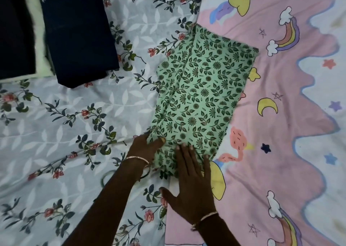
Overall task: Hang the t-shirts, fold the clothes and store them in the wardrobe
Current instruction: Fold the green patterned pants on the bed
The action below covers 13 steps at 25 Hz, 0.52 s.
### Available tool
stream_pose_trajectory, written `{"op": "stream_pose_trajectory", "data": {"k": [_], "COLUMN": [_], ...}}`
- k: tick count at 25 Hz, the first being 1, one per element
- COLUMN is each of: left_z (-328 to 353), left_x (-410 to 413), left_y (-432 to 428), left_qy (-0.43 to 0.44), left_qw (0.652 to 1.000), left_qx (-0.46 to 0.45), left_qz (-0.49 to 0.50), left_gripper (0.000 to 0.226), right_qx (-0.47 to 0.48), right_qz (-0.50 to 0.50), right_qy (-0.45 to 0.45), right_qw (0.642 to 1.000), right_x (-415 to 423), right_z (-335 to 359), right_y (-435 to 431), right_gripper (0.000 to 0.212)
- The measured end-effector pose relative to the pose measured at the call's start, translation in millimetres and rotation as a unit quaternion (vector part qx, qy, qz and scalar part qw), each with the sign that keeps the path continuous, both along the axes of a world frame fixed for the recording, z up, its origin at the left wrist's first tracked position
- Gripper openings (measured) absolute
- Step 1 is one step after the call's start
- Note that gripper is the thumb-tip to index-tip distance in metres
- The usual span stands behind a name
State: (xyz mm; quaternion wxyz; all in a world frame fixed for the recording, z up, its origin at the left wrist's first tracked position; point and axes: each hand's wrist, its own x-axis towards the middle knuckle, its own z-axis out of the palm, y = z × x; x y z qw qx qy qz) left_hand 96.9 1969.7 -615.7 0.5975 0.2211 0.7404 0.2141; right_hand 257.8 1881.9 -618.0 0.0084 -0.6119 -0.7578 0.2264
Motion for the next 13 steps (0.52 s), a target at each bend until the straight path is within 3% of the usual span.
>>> {"op": "stream_pose_trajectory", "data": {"k": [3,7,9,10,12,13], "left_z": [23.6,34.4,38.9,40.7,47.9,53.8], "left_x": [12.6,19.7,16.1,13.3,7.8,7.1], "left_y": [-0.5,-8.0,-11.5,-12.4,-11.8,-7.8], "left_qy": [-0.151,-0.125,-0.029,0.070,0.245,0.248], "left_qw": [0.982,0.989,0.999,0.996,0.942,0.917], "left_qx": [-0.018,-0.030,-0.027,0.010,0.198,0.296], "left_qz": [0.108,0.077,0.003,-0.061,-0.113,-0.104], "left_gripper": [0.015,0.022,0.046,0.059,0.058,0.046], "right_qx": [0.050,0.075,0.068,0.071,0.062,0.045], "right_qz": [-0.074,-0.094,-0.030,0.004,0.058,0.082], "right_qy": [0.026,0.068,0.038,0.022,0.011,0.015], "right_qw": [0.996,0.990,0.996,0.997,0.996,0.995], "right_x": [-14.3,1.3,18.9,28.2,44.2,50.0], "right_z": [2.6,7.6,19.0,26.3,45.9,56.7], "right_y": [2.1,31.9,33.8,34.0,32.6,30.6], "right_gripper": [0.093,0.088,0.085,0.081,0.072,0.068]}}
